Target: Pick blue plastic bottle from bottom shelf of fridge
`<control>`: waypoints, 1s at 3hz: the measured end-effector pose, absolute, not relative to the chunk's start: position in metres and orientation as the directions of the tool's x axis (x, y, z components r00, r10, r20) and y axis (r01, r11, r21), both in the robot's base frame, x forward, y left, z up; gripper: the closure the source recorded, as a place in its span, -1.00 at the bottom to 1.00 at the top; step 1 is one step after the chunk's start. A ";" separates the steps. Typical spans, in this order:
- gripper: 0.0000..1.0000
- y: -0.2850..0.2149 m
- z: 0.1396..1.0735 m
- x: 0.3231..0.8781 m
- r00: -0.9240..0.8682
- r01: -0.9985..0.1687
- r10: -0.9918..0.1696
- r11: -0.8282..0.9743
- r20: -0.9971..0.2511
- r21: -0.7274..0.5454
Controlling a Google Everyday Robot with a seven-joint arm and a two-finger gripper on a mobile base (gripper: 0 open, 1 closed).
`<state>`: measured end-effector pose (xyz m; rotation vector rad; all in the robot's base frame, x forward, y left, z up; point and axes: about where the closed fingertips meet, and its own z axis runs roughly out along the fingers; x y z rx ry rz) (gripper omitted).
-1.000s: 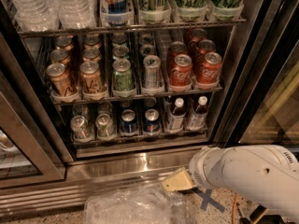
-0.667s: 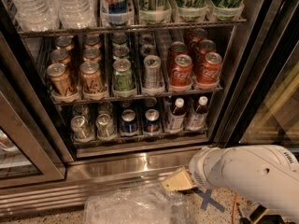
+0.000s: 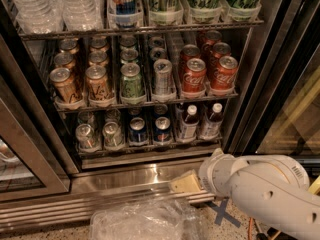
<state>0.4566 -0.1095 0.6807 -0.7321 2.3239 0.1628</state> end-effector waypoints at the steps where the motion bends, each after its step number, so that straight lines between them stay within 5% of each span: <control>1: -1.00 -0.143 0.707 0.477 -0.555 -0.465 -0.409 0.875 -0.725 -0.137; 2: -1.00 -0.198 0.746 0.490 -0.527 -0.313 -0.271 0.943 -0.806 -0.113; 3: -1.00 -0.198 0.746 0.490 -0.527 -0.313 -0.271 0.943 -0.806 -0.113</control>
Offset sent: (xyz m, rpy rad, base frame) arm 0.0911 0.0124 -0.0204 0.0980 -0.3779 -0.4769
